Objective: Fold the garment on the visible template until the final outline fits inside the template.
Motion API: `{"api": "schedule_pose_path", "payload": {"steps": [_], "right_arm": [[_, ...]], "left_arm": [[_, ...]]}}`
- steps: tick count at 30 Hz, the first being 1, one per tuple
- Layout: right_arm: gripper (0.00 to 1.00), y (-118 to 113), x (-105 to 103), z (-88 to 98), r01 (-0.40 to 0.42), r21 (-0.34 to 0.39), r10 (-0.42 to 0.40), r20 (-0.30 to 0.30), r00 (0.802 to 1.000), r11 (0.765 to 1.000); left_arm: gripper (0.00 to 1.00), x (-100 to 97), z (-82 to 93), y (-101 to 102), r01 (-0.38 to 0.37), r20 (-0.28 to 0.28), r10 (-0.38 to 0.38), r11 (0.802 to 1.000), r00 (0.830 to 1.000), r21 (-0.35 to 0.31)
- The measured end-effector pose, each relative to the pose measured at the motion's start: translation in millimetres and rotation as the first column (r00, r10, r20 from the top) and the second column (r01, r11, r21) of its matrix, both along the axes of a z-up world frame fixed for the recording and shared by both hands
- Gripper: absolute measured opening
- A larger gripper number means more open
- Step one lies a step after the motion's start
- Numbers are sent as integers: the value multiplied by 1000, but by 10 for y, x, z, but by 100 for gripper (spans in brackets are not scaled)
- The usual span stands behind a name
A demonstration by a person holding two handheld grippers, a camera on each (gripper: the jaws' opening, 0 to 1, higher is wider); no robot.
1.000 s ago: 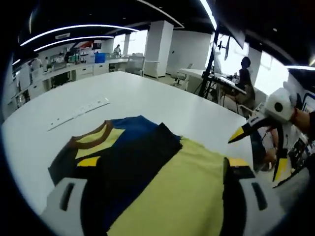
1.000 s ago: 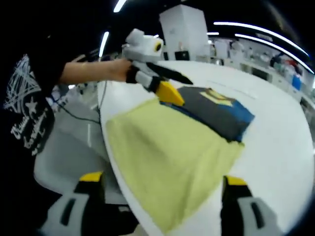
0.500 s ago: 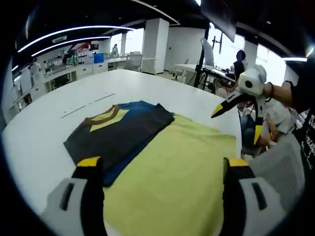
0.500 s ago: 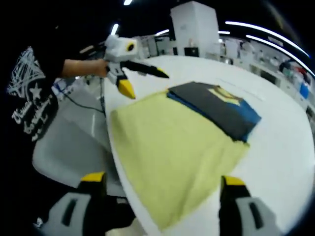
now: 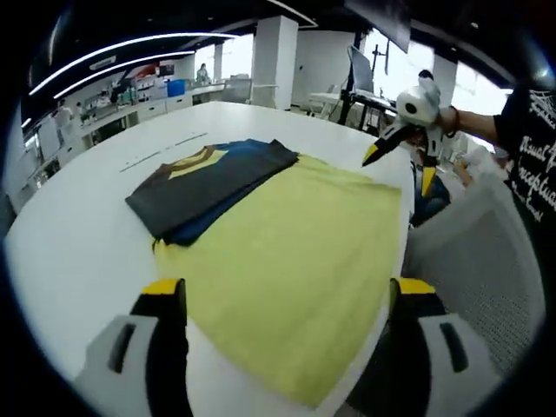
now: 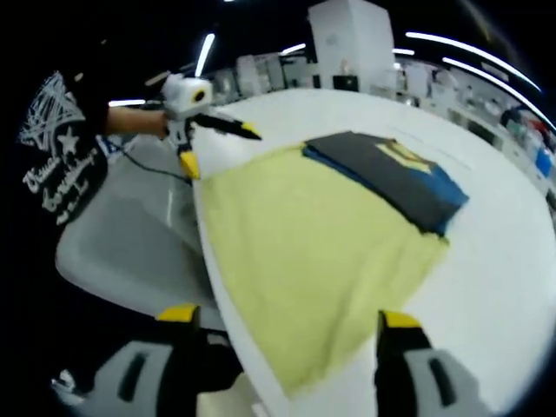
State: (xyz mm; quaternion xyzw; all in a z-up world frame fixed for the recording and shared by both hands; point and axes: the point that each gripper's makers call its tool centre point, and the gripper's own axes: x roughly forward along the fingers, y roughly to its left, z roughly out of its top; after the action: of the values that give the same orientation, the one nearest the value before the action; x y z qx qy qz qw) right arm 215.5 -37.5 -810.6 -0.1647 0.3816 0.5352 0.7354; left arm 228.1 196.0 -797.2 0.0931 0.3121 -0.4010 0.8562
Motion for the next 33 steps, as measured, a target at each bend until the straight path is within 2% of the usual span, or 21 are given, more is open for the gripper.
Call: {"api": "schedule_pose_path", "payload": {"steps": [2,7,11,13,16,19,22,25,31,33], "right_arm": [[78,-12,-26,-27,-10,-11,10,-2,1000,1000],[74,-45,-58,-77,-22,-32,23,6,1000,999],[65,-79,-91,-126,-24,-41,24,0,1000,999],[62,-113,-102,-164,-29,-61,29,8,1000,998],[58,-162,-113,-219,-40,-99,43,24,999,994],[54,-209,-142,-290,-72,-146,77,33,996,987],[46,-233,-141,-331,-75,-164,81,32,996,984],[39,-254,-134,-359,-91,-187,100,43,994,978],[36,-267,-124,-370,-118,-204,131,53,990,972],[34,-286,-102,-380,-136,-228,156,74,985,964]], "left_arm": [[89,-59,-66,38,-6,-22,6,1000,1000,6],[79,-149,-152,98,19,-24,-18,999,1000,39],[70,-246,-218,101,59,-32,-56,996,998,69],[69,-288,-261,118,101,-19,-99,987,995,122],[64,-330,-293,108,105,-29,-103,987,994,117],[59,-382,-343,121,140,-32,-137,979,990,149],[51,-396,-402,187,143,-48,-137,975,989,172],[48,-430,-443,230,151,-59,-143,971,988,183],[42,-497,-456,275,189,-62,-180,958,982,217],[41,-496,-454,273,191,-59,-182,957,981,217]]}}
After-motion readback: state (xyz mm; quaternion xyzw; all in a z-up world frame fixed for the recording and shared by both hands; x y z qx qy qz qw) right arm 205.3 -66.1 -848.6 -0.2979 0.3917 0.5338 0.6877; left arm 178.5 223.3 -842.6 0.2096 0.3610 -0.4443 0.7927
